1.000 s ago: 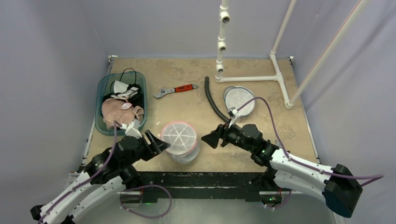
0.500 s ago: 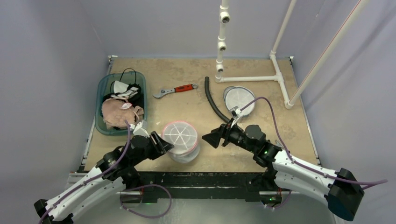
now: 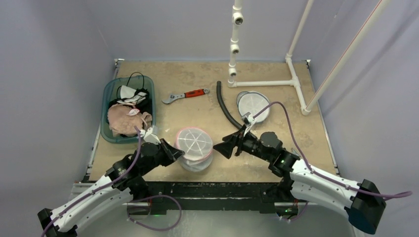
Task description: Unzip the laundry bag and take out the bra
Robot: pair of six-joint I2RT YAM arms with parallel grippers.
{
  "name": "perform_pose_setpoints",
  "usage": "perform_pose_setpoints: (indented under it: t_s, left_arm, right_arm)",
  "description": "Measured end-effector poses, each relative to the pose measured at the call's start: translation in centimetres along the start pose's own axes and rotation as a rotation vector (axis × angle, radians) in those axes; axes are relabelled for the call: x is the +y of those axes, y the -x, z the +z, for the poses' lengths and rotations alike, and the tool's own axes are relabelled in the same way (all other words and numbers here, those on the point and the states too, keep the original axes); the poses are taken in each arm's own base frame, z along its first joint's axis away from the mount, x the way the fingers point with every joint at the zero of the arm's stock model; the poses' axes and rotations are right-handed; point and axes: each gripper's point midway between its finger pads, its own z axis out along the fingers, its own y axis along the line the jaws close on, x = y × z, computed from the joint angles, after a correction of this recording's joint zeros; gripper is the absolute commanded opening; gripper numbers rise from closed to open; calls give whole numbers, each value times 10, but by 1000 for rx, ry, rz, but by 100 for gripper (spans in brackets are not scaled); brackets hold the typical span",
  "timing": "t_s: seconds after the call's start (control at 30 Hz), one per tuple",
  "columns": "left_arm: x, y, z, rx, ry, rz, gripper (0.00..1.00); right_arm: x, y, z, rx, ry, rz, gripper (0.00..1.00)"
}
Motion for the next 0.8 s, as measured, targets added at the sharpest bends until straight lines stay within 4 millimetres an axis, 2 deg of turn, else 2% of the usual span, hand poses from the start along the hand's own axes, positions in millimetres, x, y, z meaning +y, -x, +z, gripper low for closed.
perform_pose_setpoints:
  t_s: [0.2,0.33,0.47,0.57,0.8]
  left_arm:
    - [-21,9,1,-35,-80,-19,0]
    - [-40,18,0,-67,-147,-70,0]
    - [-61,30,-3,-108,-223,-161,0]
    - [-73,39,-5,-134,-265,-224,0]
    - [-87,52,-3,-171,-273,-278,0]
  right_arm:
    - [4,23,-3,-79,-18,-73,81]
    - [12,47,-12,-178,-5,-133,77]
    - [16,57,-12,-196,-4,-185,71]
    - [19,54,-10,-175,17,-209,71]
    - [36,46,-11,-138,114,-222,70]
